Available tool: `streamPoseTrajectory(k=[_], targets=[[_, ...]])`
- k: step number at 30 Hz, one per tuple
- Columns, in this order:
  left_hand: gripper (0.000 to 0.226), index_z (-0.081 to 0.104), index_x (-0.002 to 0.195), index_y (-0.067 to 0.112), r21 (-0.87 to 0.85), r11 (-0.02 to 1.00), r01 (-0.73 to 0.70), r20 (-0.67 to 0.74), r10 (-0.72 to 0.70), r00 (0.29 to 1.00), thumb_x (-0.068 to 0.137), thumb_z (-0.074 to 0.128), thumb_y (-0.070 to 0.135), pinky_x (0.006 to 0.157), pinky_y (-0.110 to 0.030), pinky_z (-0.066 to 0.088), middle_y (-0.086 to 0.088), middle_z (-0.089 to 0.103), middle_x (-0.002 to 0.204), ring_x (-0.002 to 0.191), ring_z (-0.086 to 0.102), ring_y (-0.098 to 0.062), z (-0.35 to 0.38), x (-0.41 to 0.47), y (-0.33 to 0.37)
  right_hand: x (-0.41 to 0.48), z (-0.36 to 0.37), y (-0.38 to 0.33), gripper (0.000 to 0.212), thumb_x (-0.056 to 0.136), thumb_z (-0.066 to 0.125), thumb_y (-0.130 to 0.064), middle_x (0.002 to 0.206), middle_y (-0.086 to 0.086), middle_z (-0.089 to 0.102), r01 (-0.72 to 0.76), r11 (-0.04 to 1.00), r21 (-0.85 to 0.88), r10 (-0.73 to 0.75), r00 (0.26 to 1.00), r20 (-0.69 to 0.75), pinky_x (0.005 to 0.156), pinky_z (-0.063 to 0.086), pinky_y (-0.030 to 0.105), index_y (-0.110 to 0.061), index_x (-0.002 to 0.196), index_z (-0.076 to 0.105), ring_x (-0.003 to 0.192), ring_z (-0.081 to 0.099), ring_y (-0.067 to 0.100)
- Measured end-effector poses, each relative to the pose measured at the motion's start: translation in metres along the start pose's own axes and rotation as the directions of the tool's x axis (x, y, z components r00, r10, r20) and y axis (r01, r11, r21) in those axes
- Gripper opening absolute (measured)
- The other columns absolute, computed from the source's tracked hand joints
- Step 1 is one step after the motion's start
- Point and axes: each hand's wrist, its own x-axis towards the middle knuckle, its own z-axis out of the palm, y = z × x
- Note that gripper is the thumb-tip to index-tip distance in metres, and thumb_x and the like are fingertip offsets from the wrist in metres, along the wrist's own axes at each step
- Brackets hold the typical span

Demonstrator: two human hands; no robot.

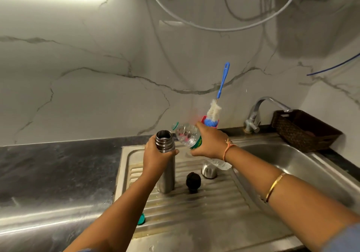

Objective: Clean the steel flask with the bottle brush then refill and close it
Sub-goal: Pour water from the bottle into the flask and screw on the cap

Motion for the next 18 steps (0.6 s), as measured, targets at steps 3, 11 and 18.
streamPoseTrajectory(k=[3,11,18], targets=[[0.057,0.047,0.106,0.023,0.016,0.999,-0.032,-0.009,0.032,0.999,0.065,0.086,0.018,0.078,-0.028,0.043,-0.002,0.058,0.108,0.094,0.057,-0.017,-0.001,0.002,-0.005,0.005,0.000,-0.001,0.061,0.071,0.071,-0.040,0.091,-0.002,0.053,0.004,0.995,-0.099,-0.001,0.999,0.033,0.064,0.049,0.031,-0.018,0.118,0.039,0.081,0.054,0.018],[0.060,0.045,0.110,0.028,0.065,0.996,-0.067,0.020,0.066,0.998,0.065,0.086,0.030,0.076,-0.028,0.047,0.006,0.056,0.105,0.091,0.056,-0.011,-0.005,0.003,-0.016,0.014,-0.005,-0.002,0.061,0.072,0.070,-0.041,0.091,-0.003,0.049,0.040,0.976,-0.216,-0.024,0.997,0.077,0.062,0.045,0.029,-0.018,0.119,0.037,0.080,0.051,0.018],[0.064,0.044,0.110,0.029,0.064,0.996,-0.054,0.043,0.052,0.998,0.063,0.086,0.034,0.080,-0.033,0.051,0.010,0.055,0.102,0.091,0.055,-0.009,-0.010,0.004,-0.017,0.015,-0.007,0.002,0.062,0.072,0.070,-0.045,0.091,-0.004,0.046,0.056,0.964,-0.260,-0.032,0.995,0.095,0.060,0.042,0.028,-0.020,0.119,0.038,0.077,0.048,0.017]])
